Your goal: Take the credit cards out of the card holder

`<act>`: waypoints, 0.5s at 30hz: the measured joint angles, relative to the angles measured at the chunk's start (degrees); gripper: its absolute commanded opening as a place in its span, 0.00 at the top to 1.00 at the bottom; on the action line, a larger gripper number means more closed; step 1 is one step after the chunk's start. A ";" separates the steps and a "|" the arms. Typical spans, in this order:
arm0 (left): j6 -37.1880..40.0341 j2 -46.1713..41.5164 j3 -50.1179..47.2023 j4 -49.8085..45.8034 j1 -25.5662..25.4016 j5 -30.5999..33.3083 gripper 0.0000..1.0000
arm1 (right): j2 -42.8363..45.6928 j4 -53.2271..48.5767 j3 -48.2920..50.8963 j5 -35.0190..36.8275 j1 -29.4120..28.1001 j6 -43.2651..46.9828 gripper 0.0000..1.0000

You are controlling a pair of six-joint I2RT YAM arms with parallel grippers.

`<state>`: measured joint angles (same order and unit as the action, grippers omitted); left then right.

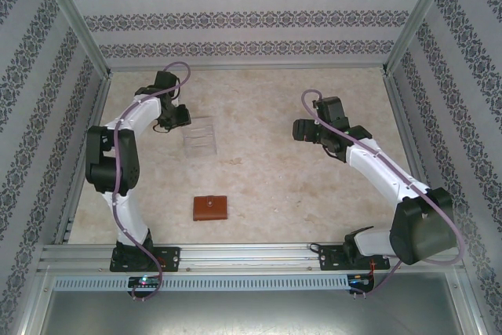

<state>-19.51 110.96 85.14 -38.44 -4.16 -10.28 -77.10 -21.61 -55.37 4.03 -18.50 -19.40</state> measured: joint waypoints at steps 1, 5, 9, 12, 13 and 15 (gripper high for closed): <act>0.02 0.46 0.26 -0.22 0.00 0.02 0.73 | -0.11 -0.09 0.00 0.04 -0.04 0.00 0.14; 0.42 1.70 0.90 -1.18 0.00 -0.04 0.78 | -0.76 -0.22 0.00 0.48 -0.15 -0.02 0.13; 0.79 2.60 1.33 -1.55 -0.02 -0.07 0.83 | -1.42 -0.55 -0.02 1.09 -0.37 -0.02 0.13; 1.09 2.78 1.44 -1.73 -0.02 -0.09 0.87 | -1.90 -0.79 -0.31 1.27 -0.92 -0.02 0.13; 1.11 2.80 1.49 -1.79 -0.02 -0.04 0.89 | -2.10 -0.90 -0.50 1.31 -1.03 -0.02 0.13; 1.31 2.82 1.73 -2.08 -0.09 0.15 0.90 | -2.60 -1.16 -1.11 1.44 -1.27 -0.02 0.13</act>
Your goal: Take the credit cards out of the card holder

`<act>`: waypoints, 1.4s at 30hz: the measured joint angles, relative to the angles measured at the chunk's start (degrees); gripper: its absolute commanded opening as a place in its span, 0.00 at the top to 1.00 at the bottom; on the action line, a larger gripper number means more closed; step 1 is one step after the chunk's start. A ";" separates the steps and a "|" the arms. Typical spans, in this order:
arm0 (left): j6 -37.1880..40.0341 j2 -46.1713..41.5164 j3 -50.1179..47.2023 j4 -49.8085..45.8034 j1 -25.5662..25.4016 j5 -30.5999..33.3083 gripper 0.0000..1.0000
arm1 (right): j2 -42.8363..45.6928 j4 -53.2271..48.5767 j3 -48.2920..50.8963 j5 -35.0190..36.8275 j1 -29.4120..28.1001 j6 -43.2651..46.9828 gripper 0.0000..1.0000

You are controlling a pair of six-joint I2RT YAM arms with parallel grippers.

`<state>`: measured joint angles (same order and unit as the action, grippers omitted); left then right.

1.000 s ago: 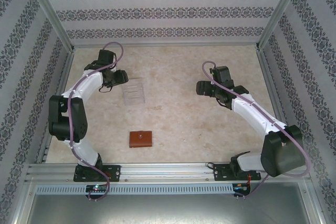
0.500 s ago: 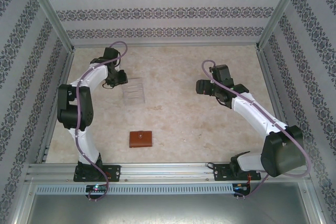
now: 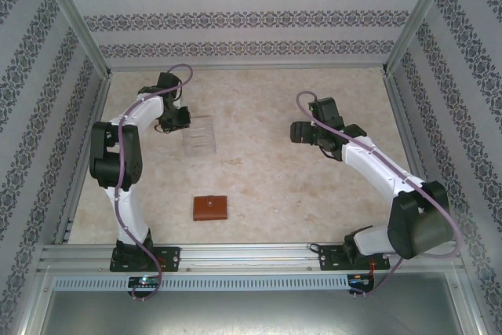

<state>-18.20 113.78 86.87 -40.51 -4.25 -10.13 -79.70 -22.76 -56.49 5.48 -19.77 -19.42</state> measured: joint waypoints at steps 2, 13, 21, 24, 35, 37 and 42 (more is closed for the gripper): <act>0.04 0.13 0.44 -0.44 -0.22 0.26 0.91 | -0.42 -0.22 -0.61 0.33 -0.37 0.02 0.13; -0.37 1.07 4.74 -3.02 -6.01 2.67 0.93 | -1.49 -1.33 -2.67 2.14 -1.40 0.13 0.13; -4.96 2.60 10.32 -4.72 -12.33 4.35 0.93 | -1.60 -2.43 -2.67 3.21 -1.40 0.70 0.12; -7.54 4.92 13.90 -6.12 -14.23 5.60 0.93 | -1.60 -2.60 -2.67 3.76 -1.40 1.33 0.12; -13.27 12.57 23.50 -11.76 -19.15 9.81 0.93 | -1.79 -3.32 -2.82 4.66 -1.40 3.19 0.11; -13.62 14.12 26.21 -12.98 -20.09 10.71 0.93 | -2.08 -3.61 -2.99 4.66 -1.40 3.52 0.11; -14.01 16.83 30.27 -14.99 -22.14 12.31 0.93 | -3.30 -4.09 -3.72 4.66 -1.40 4.70 0.11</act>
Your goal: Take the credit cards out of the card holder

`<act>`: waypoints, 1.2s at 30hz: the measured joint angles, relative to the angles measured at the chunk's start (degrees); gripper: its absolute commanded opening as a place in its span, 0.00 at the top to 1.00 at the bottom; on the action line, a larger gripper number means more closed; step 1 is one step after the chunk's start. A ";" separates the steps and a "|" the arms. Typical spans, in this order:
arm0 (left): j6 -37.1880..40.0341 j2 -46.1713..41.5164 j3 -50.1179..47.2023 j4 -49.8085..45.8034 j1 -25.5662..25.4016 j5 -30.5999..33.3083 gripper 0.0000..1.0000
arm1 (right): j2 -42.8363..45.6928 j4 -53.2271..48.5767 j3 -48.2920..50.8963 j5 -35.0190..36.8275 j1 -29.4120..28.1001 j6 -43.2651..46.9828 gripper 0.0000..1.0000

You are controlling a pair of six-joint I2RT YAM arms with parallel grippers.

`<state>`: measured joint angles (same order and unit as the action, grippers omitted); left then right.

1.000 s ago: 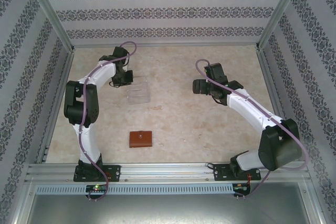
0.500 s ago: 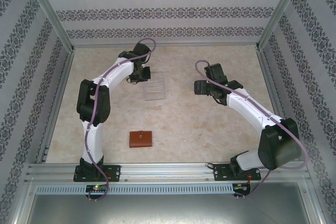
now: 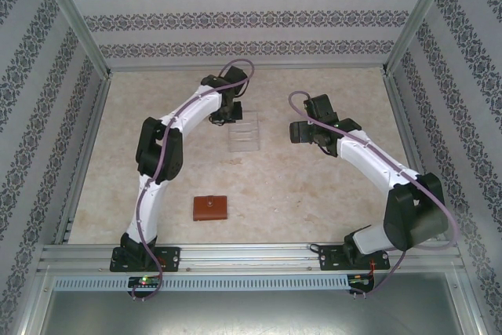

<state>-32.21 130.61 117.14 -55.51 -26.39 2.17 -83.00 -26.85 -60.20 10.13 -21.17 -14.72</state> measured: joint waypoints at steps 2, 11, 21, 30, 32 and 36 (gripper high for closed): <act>-0.02 0.96 1.27 -1.09 -0.66 0.26 0.93 | -0.22 0.00 -0.07 0.02 0.00 0.35 0.11; -0.04 4.87 6.82 -4.39 -2.12 0.63 0.90 | -1.01 -0.63 -0.07 0.28 0.00 1.88 0.10; -0.02 5.44 8.94 -5.62 -2.16 0.44 0.84 | -1.05 -1.40 -0.07 1.01 -0.02 2.97 0.10; 0.28 4.83 8.57 -5.49 -2.16 0.42 0.84 | -0.07 -3.56 -1.79 -0.13 -1.05 2.64 0.12; 0.66 2.95 6.14 -5.25 -2.16 0.15 0.83 | 0.20 -3.89 -2.29 -1.92 -1.31 2.47 0.13; 1.51 -3.82 -1.73 -3.87 -2.12 -0.87 0.82 | 0.48 -4.74 -2.69 -7.06 -2.84 1.92 0.14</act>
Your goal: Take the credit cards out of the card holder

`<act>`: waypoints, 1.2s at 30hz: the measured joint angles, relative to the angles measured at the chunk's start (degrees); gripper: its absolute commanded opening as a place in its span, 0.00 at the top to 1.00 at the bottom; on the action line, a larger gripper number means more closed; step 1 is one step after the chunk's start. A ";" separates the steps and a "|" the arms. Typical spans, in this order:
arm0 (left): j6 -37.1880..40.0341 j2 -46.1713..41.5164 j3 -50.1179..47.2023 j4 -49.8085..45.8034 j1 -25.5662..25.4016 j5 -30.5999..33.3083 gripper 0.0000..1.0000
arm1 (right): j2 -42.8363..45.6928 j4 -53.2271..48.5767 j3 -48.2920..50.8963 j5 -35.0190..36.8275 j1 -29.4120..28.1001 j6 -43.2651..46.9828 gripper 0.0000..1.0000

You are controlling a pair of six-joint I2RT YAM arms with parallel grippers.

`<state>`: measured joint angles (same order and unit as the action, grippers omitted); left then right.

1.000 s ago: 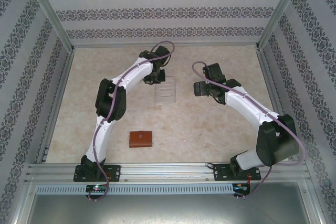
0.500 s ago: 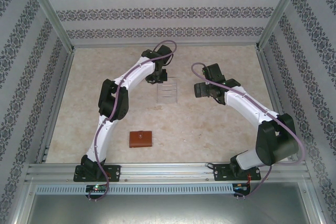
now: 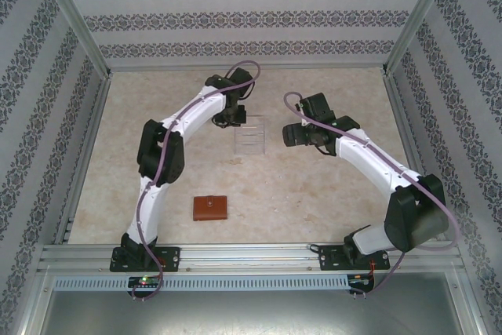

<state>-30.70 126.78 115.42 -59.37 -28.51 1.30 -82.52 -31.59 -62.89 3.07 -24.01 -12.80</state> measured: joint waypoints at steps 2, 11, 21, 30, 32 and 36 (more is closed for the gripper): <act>0.46 -4.15 -4.48 1.16 0.11 -0.87 0.81 | 0.00 -0.44 -0.02 -2.49 -1.49 -0.46 0.14; 1.03 -21.31 -27.61 5.68 0.85 -5.42 0.76 | -0.02 -1.22 0.22 -11.89 -9.81 -1.38 0.16; 1.31 -35.65 -47.76 9.38 12.28 -11.50 0.74 | -9.16 -1.64 -4.26 -18.21 -25.03 10.49 0.13; 6.05 -43.85 -52.15 9.77 26.80 -14.93 0.69 | -23.19 -4.04 -15.72 -18.53 -35.26 26.01 0.08; 6.75 -44.41 -52.17 9.79 28.26 -15.30 0.67 | -25.77 -4.87 -17.64 -17.86 -37.07 29.53 0.07; 8.26 -46.14 -52.17 9.77 29.44 -15.69 0.66 | -30.12 -5.99 -21.07 -17.03 -39.23 34.49 0.04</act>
<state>-22.44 80.64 63.24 -49.60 0.93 -14.39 -112.64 -37.58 -83.96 -13.96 -63.24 21.69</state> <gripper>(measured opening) 0.335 0.949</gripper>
